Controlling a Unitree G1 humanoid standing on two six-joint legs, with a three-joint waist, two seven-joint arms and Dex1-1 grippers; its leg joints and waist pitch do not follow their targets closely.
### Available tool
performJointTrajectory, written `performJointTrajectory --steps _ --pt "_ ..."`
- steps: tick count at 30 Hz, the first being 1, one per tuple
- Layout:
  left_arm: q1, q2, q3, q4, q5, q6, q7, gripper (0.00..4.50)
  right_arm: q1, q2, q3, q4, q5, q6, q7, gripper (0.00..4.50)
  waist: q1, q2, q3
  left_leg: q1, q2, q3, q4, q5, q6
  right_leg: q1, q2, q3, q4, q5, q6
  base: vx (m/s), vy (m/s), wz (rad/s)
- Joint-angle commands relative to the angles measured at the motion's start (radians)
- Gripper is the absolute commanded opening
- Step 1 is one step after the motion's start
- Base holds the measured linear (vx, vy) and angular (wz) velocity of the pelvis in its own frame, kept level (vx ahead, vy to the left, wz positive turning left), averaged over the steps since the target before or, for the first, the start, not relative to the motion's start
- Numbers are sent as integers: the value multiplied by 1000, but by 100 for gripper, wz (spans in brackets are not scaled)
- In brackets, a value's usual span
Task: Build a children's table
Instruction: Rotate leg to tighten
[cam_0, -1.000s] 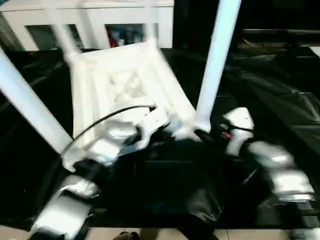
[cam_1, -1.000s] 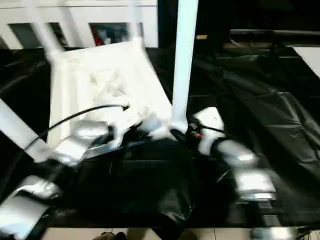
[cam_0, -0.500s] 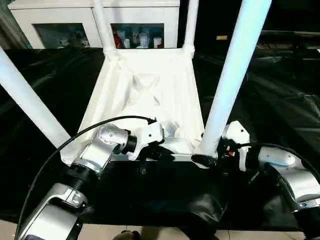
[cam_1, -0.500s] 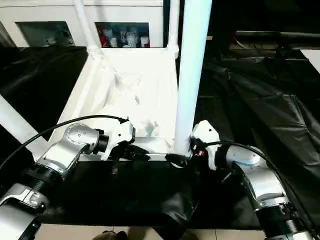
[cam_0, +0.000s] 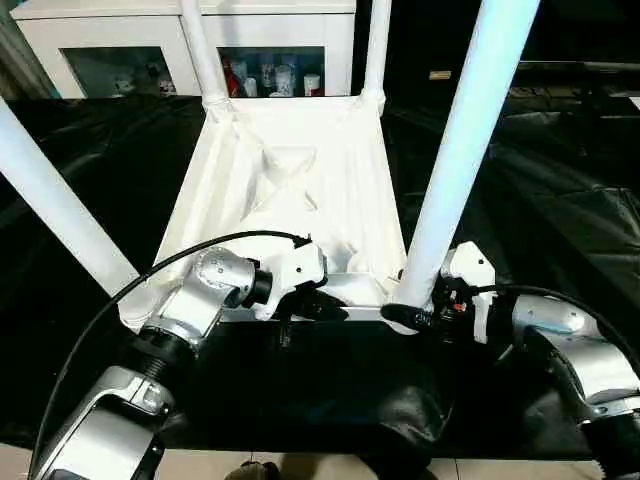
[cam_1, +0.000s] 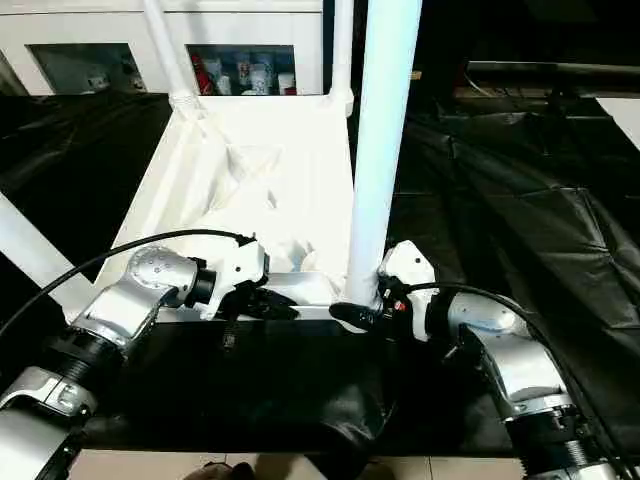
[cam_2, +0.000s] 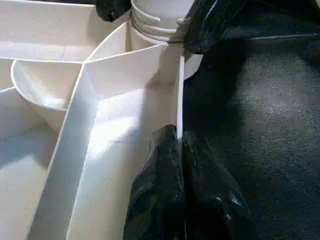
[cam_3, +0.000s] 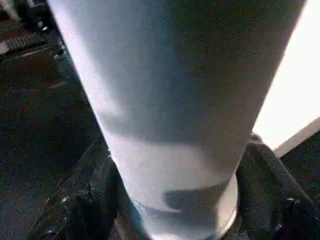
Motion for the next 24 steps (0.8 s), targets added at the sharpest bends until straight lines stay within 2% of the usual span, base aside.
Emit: performJointTrajectory --steps 1,3,4,5,6,8,14,16,18,20,22,24 --pt "3 -23 15 15 -11 3 32 0 3 36 -34 53 -13 -9 -103 269 -5 -21 -59 18 46 -17 -58 -130 119 45 -38 20 -52 -94 -282 0 0 0" --pt "-18 -51 28 61 15 16 129 0 -2 97 -64 90 -35 -14 -234 268 -11 -21 -59 18 44 -18 -59 -139 110 46 -38 20 -54 -109 -279 0 0 0" --pt "-25 -60 32 74 21 24 156 0 -2 115 -70 97 -39 -13 -269 268 -15 -20 -57 20 44 -17 -60 -152 100 43 -37 20 -57 -129 -276 0 0 0" --pt "-25 -60 32 74 21 24 156 0 -2 115 -70 97 -39 -13 -269 268 -19 -21 -57 20 42 -18 -62 -165 89 45 -36 19 -59 -155 -270 0 0 0" --pt "-40 -80 41 102 35 33 220 0 0 151 -79 102 -41 -2 -325 268 -19 -22 -56 19 42 -19 -63 -170 86 46 -36 19 -61 -167 -265 0 0 0" --pt "-67 -122 58 152 48 66 329 0 10 223 -70 94 -66 0 -427 267 -22 -20 -56 22 41 -18 -64 -184 73 41 -36 20 -66 -201 -250 0 0 0" --pt "-107 -170 79 230 67 86 472 0 8 323 -69 96 -113 31 -589 267 -22 -18 -52 25 40 -21 -72 -229 46 38 -34 21 -74 -255 -221 0 0 0" --pt "-132 -195 88 281 80 69 530 0 -4 375 -64 118 -130 18 -656 267 -24 -17 -50 25 39 -21 -73 -252 37 34 -35 23 -79 -288 -207 0 0 0" --pt "-135 -195 86 287 83 61 530 0 -5 379 -61 119 -131 13 -656 267 -24 -14 -51 26 39 -24 -76 -267 29 36 -36 22 -80 -309 -199 0 0 0" --pt "-138 -192 76 291 89 31 514 0 -2 380 -61 105 -123 -15 -634 267 -24 -16 -49 26 40 -23 -77 -282 31 35 -37 24 -83 -313 -187 0 0 0" --pt "-136 -189 72 288 88 17 497 0 3 383 -75 87 -104 -32 -620 323 -22 -11 -52 26 41 -24 -77 -280 32 36 -38 24 -82 -307 -185 0 0 0" --pt "-129 -183 65 274 88 1 472 0 7 378 -90 69 -88 -30 -608 343 -22 -14 -52 21 41 -25 -77 -274 40 39 -38 24 -80 -287 -186 0 0 0"
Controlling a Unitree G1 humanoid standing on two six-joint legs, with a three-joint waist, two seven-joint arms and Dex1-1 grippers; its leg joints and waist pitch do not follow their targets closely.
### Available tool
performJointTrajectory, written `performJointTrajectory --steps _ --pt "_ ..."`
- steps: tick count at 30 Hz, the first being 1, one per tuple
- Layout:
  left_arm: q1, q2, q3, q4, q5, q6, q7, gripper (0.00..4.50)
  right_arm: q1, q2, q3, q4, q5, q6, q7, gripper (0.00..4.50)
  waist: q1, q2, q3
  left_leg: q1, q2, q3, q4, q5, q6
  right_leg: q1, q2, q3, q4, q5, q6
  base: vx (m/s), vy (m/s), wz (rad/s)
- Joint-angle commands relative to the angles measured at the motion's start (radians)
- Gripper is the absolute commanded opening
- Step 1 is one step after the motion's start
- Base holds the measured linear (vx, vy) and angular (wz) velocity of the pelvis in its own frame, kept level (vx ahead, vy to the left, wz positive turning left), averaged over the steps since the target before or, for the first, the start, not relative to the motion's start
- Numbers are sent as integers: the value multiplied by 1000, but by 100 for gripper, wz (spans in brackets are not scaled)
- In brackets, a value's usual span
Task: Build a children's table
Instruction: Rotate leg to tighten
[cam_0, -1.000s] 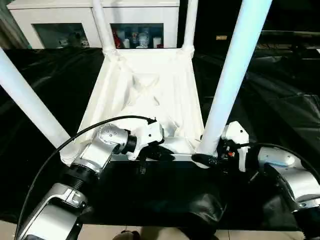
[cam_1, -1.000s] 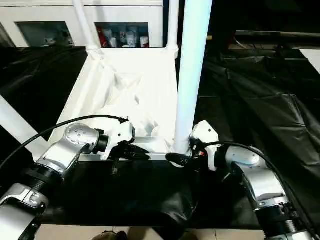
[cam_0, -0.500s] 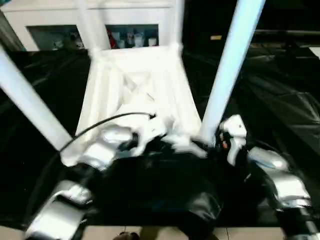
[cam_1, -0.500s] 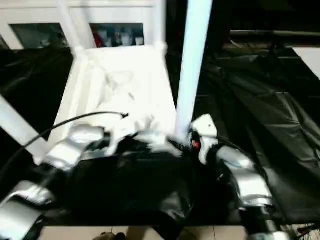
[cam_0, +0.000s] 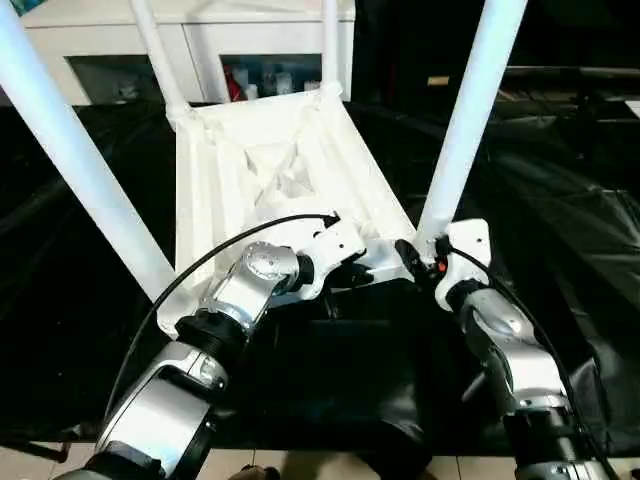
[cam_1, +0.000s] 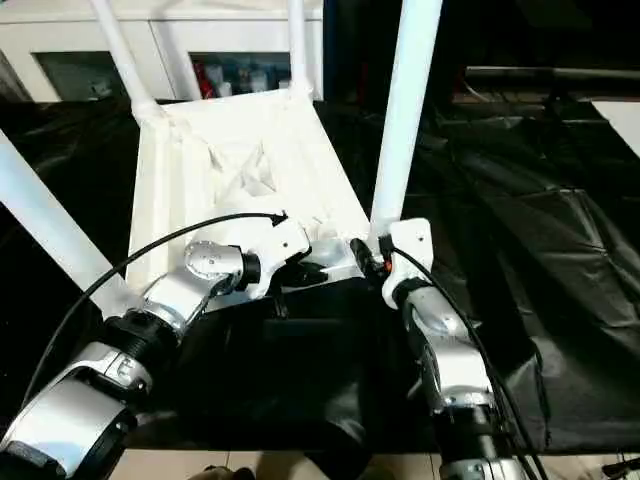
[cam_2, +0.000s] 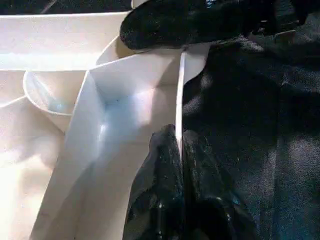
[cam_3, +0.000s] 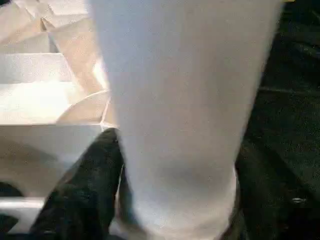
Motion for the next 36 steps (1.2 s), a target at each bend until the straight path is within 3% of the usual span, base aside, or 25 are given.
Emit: performJointTrajectory --steps 1,2,3,4,5,8,10,11,13,16,19,22,24,27,28,30,31,34,35,36 --pt "13 5 36 24 -2 -8 89 0 27 28 40 -25 42 19 68 354 -4 -14 -51 12 43 -26 -79 -265 48 33 -37 20 -74 -272 -190 0 0 0" --pt "16 8 34 18 -4 -16 77 0 27 23 37 -32 46 22 73 365 -9 -19 -53 6 41 -28 -78 -253 50 37 -37 18 -71 -251 -191 0 0 0" --pt "25 16 30 5 -10 -26 43 0 33 -6 46 -61 45 37 105 374 -12 -12 -57 6 41 -29 -77 -243 52 39 -38 17 -68 -233 -198 0 0 0" --pt "25 16 30 5 -10 -26 43 0 33 -6 46 -61 45 37 105 380 -18 -17 -58 5 40 -27 -73 -226 63 40 -35 16 -67 -197 -208 0 0 0" --pt "35 24 26 -10 -18 -38 6 0 46 -43 50 -98 61 55 155 388 -20 -11 -60 7 41 -26 -70 -214 75 39 -36 16 -66 -171 -223 0 0 0" --pt "47 35 23 -24 -23 -54 -33 0 73 -105 61 -146 82 64 239 388 -15 -14 -67 7 42 -24 -62 -159 106 49 -36 16 -58 -79 -250 0 0 0" --pt "67 55 11 -49 -40 -98 -117 0 128 -209 65 -214 107 58 362 388 -8 -15 -69 8 44 -21 -56 -124 141 50 -38 17 -51 -7 -275 0 0 0" --pt "82 70 -1 -76 -57 -127 -178 0 161 -271 61 -248 118 53 431 388 -1 -19 -70 6 45 -22 -55 -126 154 55 -41 16 -51 -5 -279 0 0 0" --pt "97 82 -12 -102 -76 -142 -234 0 186 -314 53 -270 129 52 483 388 4 -20 -68 8 46 -19 -56 -135 160 49 -41 16 -53 -39 -284 0 0 0" --pt "130 112 -43 -180 -112 -138 -351 0 220 -382 19 -307 168 75 558 388 12 -17 -61 13 53 -21 -63 -184 138 43 -42 18 -60 -147 -276 0 0 0" --pt "138 114 -45 -200 -103 -140 -338 0 244 -439 -10 -323 188 83 608 388 23 -17 -60 20 57 -20 -65 -207 121 40 -41 20 -64 -180 -268 0 0 0" --pt "140 112 -37 -205 -91 -143 -325 0 266 -480 -19 -330 201 82 640 388 27 -21 -65 16 53 -21 -62 -202 110 44 -44 19 -63 -202 -254 0 0 0" --pt "147 102 -13 -202 -67 -128 -244 0 292 -505 -27 -334 204 76 653 388 28 -29 -69 14 52 -21 -59 -190 115 45 -44 19 -62 -204 -246 0 0 0" --pt "159 100 17 -216 -71 -84 -192 0 313 -506 -27 -346 212 77 667 388 27 -32 -72 7 48 -23 -54 -164 130 48 -45 16 -58 -192 -241 0 0 0" --pt "164 102 24 -225 -72 -68 -177 0 313 -505 -27 -347 211 79 665 388 24 -40 -75 5 47 -22 -52 -161 135 49 -44 15 -58 -196 -235 0 0 0" --pt "168 104 29 -232 -73 -57 -167 0 313 -505 -27 -348 211 81 664 388 20 -37 -76 4 46 -23 -50 -149 142 49 -45 14 -56 -192 -234 0 0 0" --pt "172 104 41 -246 -75 -37 -141 54 314 -505 -35 -353 221 88 667 394 15 -49 -80 4 46 -22 -47 -139 149 50 -43 13 -54 -181 -235 0 0 0" --pt "211 109 84 -306 -108 -26 -109 54 341 -498 -41 -375 240 97 658 394 16 -47 -82 2 46 -22 -41 -125 165 49 -45 12 -51 -163 -249 0 0 0" --pt "236 113 92 -333 -117 -71 -104 76 363 -494 -35 -394 243 97 649 394 19 -35 -84 4 49 -23 -41 -113 167 45 -43 11 -48 -147 -251 0 0 0" --pt "236 113 92 -333 -117 -71 -104 92 363 -494 -35 -394 243 97 649 394 19 -32 -82 5 51 -23 -43 -118 167 42 -40 11 -51 -144 -252 0 0 0"
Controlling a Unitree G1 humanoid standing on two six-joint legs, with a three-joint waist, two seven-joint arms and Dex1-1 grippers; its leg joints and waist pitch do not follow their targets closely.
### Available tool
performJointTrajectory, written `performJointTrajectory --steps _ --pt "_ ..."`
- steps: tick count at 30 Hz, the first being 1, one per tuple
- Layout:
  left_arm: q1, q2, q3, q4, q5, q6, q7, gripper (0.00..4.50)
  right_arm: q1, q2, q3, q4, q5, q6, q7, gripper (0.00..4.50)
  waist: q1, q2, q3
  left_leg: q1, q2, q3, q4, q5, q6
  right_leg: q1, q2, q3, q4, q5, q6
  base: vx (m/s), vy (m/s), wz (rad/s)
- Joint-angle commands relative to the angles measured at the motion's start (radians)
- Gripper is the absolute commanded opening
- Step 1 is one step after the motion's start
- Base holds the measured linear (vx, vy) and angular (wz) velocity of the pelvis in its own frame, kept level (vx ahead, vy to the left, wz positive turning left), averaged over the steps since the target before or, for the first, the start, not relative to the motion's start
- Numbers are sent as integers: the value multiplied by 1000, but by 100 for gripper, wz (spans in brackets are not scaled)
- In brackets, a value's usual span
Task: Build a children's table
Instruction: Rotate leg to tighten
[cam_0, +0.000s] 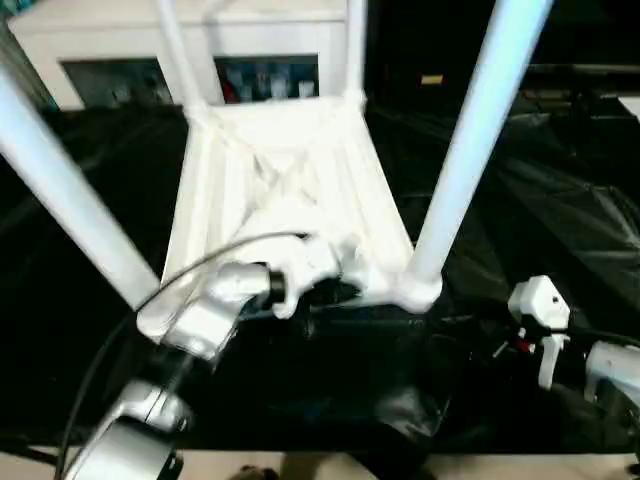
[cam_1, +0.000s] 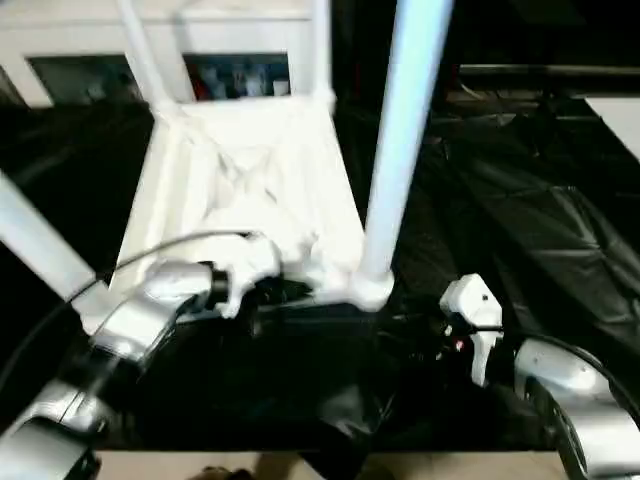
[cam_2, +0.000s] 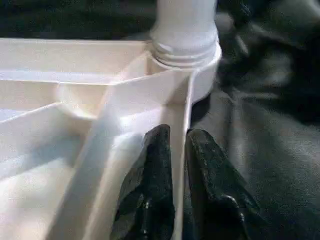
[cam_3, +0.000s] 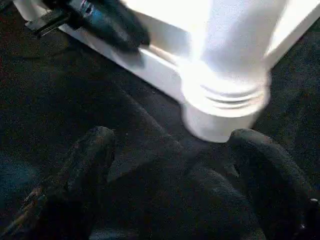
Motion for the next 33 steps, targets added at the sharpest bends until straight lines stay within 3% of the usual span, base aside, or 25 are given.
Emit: performJointTrajectory --steps 1,2,6,9,10,11,13,14,15,16,17,19,20,21,22,25,27,28,29,30,32,33 --pt "47 -2 54 -88 -62 -45 18 92 43 29 -18 -82 23 30 -40 394 9 -22 -77 16 46 -19 -55 -137 151 47 -39 17 -60 -142 -248 0 0 0" --pt "65 -10 72 -113 -88 -41 20 92 55 42 -20 -103 29 41 -57 394 12 -26 -75 16 48 -20 -59 -155 141 48 -41 17 -59 -149 -250 0 0 0" --pt "136 -23 112 -219 -154 5 29 92 98 113 -30 -164 37 55 -149 394 21 -25 -72 21 50 -20 -67 -207 100 41 -40 19 -65 -213 -234 0 0 0" --pt "212 -35 142 -323 -176 70 90 92 114 216 -41 -187 31 76 -293 394 18 -16 -68 24 48 -23 -75 -269 48 35 -37 21 -71 -295 -199 0 0 0" --pt "231 -45 153 -339 -154 68 151 92 117 245 -35 -195 27 69 -326 394 16 -17 -68 25 45 -24 -76 -294 32 34 -36 20 -76 -331 -177 0 0 0" --pt "238 -48 155 -346 -154 73 159 92 119 251 -31 -197 26 67 -332 394 16 -17 -68 25 45 -24 -76 -294 32 34 -36 20 -76 -331 -177 0 0 0" --pt "331 -82 185 -432 -148 132 271 92 136 320 21 -223 -1 42 -387 394 12 -18 -66 22 45 -26 -79 -327 10 32 -35 22 -79 -351 -151 0 0 0" --pt "354 -92 196 -453 -143 145 303 92 138 333 34 -226 -12 37 -397 394 11 -14 -67 20 46 -28 -81 -330 2 33 -34 22 -78 -341 -142 0 0 0" --pt "354 -92 196 -453 -143 145 303 120 138 333 34 -226 -12 37 -397 394 8 -16 -67 17 46 -28 -80 -327 -1 35 -34 22 -76 -335 -138 0 0 0" --pt "395 -108 220 -492 -139 126 351 125 131 357 55 -224 -36 22 -415 394 9 -19 -70 23 43 -27 -78 -329 2 30 -32 23 -81 -346 -125 0 0 0" --pt "426 -125 249 -521 -137 77 388 125 114 381 69 -211 -52 8 -434 394 7 -20 -69 15 44 -30 -80 -321 1 35 -33 23 -79 -333 -124 0 0 0" --pt "445 -136 269 -546 -142 65 412 129 101 392 82 -201 -69 -3 -447 394 5 -21 -68 19 44 -30 -80 -341 -2 30 -32 23 -81 -355 -117 0 0 0" --pt "458 -142 280 -567 -153 71 422 158 92 398 93 -194 -82 -9 -456 394 7 -18 -68 22 44 -29 -81 -350 -6 27 -31 24 -84 -365 -109 0 0 0" --pt "479 -144 284 -599 -157 72 430 158 75 405 109 -180 -96 -14 -465 394 7 -26 -68 23 44 -29 -80 -350 -7 26 -30 25 -84 -361 -108 0 0 0" --pt "489 -144 284 -613 -155 67 435 165 66 407 117 -172 -103 -14 -470 394 7 -21 -67 21 43 -30 -82 -346 -8 27 -30 25 -82 -350 -109 0 0 0" --pt "517 -135 275 -636 -135 43 439 187 47 409 138 -155 -114 -23 -465 394 12 -20 -70 23 44 -31 -82 -347 -15 27 -26 26 -78 -316 -99 0 0 0" --pt "595 -98 224 -696 -111 30 413 206 21 416 166 -137 -130 -30 -461 394 13 -35 -71 21 44 -29 -82 -337 -11 28 -25 27 -77 -290 -93 0 0 0" --pt "643 -78 204 -740 -155 53 366 207 13 422 169 -136 -129 -24 -465 394 14 -32 -73 18 45 -30 -83 -324 -6 30 -27 27 -73 -265 -94 0 0 0" --pt "661 -71 199 -757 -189 79 337 207 11 424 169 -136 -129 -21 -466 394 14 -35 -72 19 46 -31 -86 -326 -5 29 -28 28 -70 -276 -95 0 0 0" --pt "690 -53 194 -779 -218 92 303 219 8 423 172 -129 -134 -24 -463 394 15 -33 -72 24 46 -29 -85 -333 -9 24 -26 29 -74 -284 -95 0 0 0" --pt "715 -35 199 -791 -213 77 291 244 2 421 180 -120 -142 -29 -458 394 15 -42 -67 23 46 -28 -88 -366 -21 21 -24 30 -75 -305 -94 0 0 0" --pt "721 -41 213 -793 -220 64 296 248 -2 421 183 -114 -144 -32 -455 394 15 -41 -66 23 46 -29 -89 -379 -24 21 -24 30 -75 -314 -89 0 0 0"
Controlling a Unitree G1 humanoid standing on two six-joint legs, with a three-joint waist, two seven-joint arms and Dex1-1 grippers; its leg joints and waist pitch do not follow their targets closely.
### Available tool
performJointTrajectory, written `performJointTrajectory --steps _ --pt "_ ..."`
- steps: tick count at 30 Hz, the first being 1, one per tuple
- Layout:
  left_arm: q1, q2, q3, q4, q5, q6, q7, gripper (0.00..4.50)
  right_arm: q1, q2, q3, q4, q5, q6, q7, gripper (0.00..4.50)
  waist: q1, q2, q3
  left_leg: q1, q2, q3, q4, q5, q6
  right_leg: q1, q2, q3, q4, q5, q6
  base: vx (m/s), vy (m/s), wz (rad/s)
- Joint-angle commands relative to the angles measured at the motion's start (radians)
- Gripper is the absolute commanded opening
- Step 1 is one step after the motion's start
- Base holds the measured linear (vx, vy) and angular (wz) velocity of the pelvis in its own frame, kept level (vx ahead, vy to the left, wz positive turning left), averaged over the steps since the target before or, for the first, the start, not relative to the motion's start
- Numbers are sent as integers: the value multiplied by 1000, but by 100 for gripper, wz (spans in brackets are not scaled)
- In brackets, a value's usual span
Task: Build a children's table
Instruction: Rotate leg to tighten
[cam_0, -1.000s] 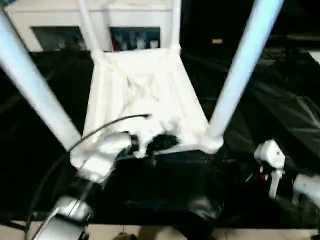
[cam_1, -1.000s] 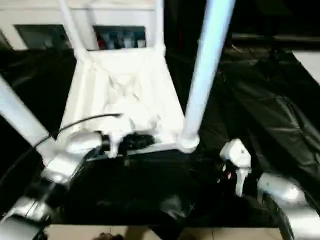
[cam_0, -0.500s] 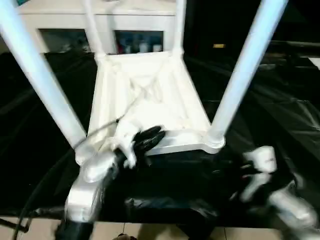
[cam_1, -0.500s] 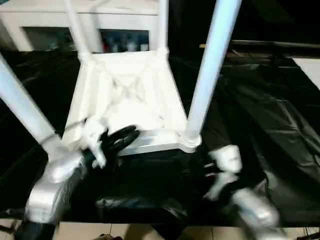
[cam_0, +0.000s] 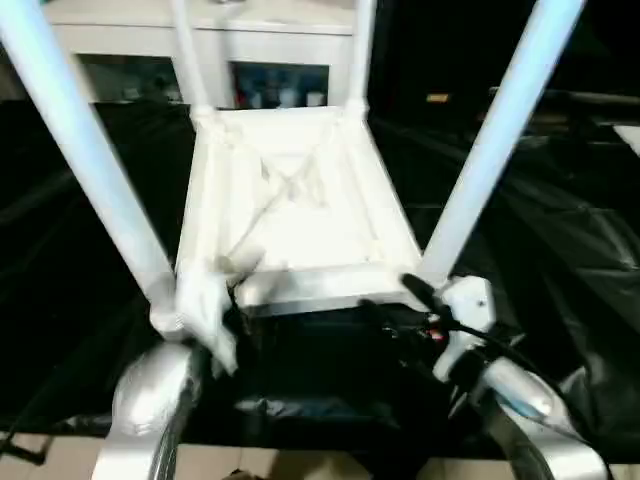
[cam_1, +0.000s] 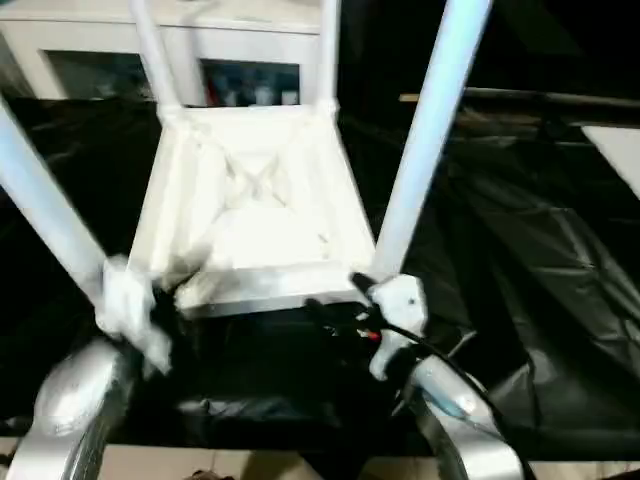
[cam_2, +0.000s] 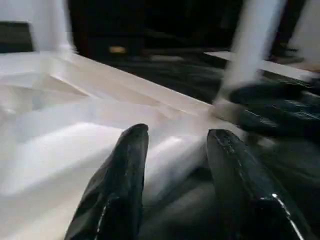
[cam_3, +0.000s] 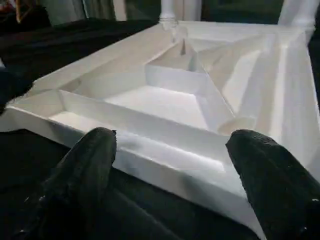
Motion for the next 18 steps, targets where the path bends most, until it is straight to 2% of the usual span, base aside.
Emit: performJointTrajectory --steps 1,3,4,5,6,7,8,10,11,13,14,16,17,18 --pt "-3 -3 25 -24 -7 -18 -1 248 -8 -2 10 17 -14 -10 4 394 -5 -2 -42 24 46 -25 -92 -394 -23 12 -24 25 -77 -330 -105 0 0 0" --pt "0 -49 85 -24 0 -41 81 261 -19 0 13 30 -14 -12 6 394 -8 -11 -39 18 46 -26 -94 -397 -28 16 -26 26 -77 -340 -95 0 0 0" --pt "1 -76 119 -22 14 -62 135 292 -23 0 14 34 -14 -11 7 394 -7 -10 -38 18 45 -28 -94 -401 -31 17 -26 25 -78 -351 -88 0 0 0" --pt "9 -99 140 -26 -1 -72 160 292 -25 -1 15 38 -14 -13 7 394 -8 -9 -38 19 45 -28 -92 -407 -33 15 -27 25 -80 -356 -84 0 0 0" --pt "21 -117 157 -32 -5 -93 183 293 -26 -1 16 41 -15 -15 7 394 -9 -12 -39 19 44 -27 -90 -407 -32 15 -27 26 -82 -359 -81 0 0 0" --pt "41 -135 173 -38 4 -127 216 301 -26 -2 15 46 -16 -17 4 394 -8 -7 -39 15 43 -30 -92 -402 -32 18 -27 25 -81 -359 -72 0 0 0" --pt "59 -137 176 -45 0 -149 232 315 -27 -1 13 49 -16 -20 3 394 -11 -14 -42 13 44 -31 -91 -399 -30 19 -27 24 -81 -348 -63 0 0 0" --pt "78 -137 180 -51 3 -173 252 329 -26 0 13 51 -17 -22 1 394 -10 -9 -42 17 44 -31 -90 -409 -28 14 -22 25 -81 -334 -60 0 0 0" --pt "90 -143 211 -54 18 -212 289 339 -27 1 6 53 -16 -21 -2 394 -10 -11 -44 19 44 -31 -90 -415 -28 13 -20 25 -82 -326 -60 0 0 0" --pt "98 -136 211 -54 13 -205 279 347 -26 0 4 55 -16 -22 -3 394 -7 -10 -42 20 45 -31 -91 -418 -30 13 -19 25 -81 -317 -61 0 0 0" --pt "103 -134 208 -55 22 -201 273 360 -25 -2 4 58 -17 -24 -6 394 -6 -5 -41 19 45 -32 -93 -418 -32 13 -20 25 -79 -312 -63 0 0 0" --pt "103 -142 214 -55 43 -211 288 373 -24 -2 4 59 -16 -26 -8 394 -7 -8 -41 19 45 -32 -92 -426 -36 14 -19 25 -80 -316 -62 0 0 0" --pt "99 -160 230 -55 65 -218 324 380 -22 -2 4 58 -17 -28 -11 394 -6 8 -41 22 45 -34 -94 -436 -44 13 -19 24 -81 -315 -62 0 0 0" --pt "98 -167 236 -54 66 -223 334 385 -21 -2 3 58 -17 -29 -12 394 -10 1 -40 21 45 -32 -93 -443 -44 13 -18 24 -84 -316 -61 0 0 0"
